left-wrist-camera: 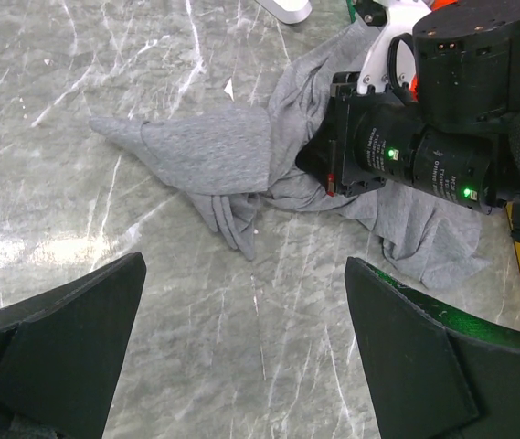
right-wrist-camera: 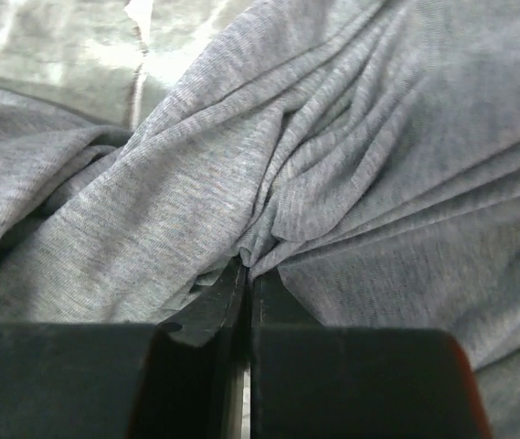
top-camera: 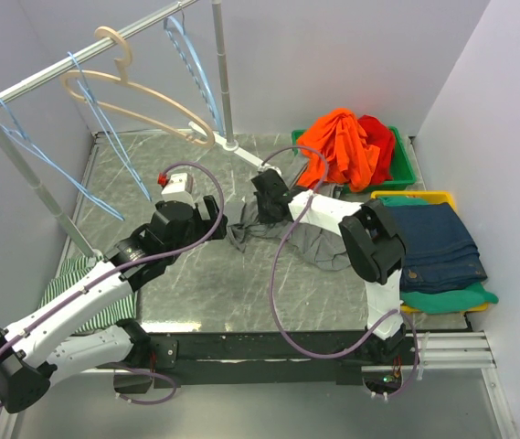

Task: Remove the t-shirt from the hanger
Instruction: Pick up the T-shirt from the center of the board, then place the T-shirt in the bin.

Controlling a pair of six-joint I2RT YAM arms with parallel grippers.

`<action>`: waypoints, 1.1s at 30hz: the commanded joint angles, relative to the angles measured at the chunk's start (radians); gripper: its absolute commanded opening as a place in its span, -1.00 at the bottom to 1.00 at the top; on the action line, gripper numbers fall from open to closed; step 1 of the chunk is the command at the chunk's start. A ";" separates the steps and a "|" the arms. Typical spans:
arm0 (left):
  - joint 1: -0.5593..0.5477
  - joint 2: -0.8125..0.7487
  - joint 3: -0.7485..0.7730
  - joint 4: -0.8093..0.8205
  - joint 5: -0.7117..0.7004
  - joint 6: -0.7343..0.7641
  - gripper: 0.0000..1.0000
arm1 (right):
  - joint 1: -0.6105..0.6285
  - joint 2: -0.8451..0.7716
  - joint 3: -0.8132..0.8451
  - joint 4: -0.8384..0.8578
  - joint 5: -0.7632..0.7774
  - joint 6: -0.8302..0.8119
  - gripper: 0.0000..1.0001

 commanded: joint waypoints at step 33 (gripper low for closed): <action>0.002 0.036 0.090 -0.009 -0.002 0.037 0.93 | -0.590 -0.071 0.669 0.268 0.248 -0.113 -1.00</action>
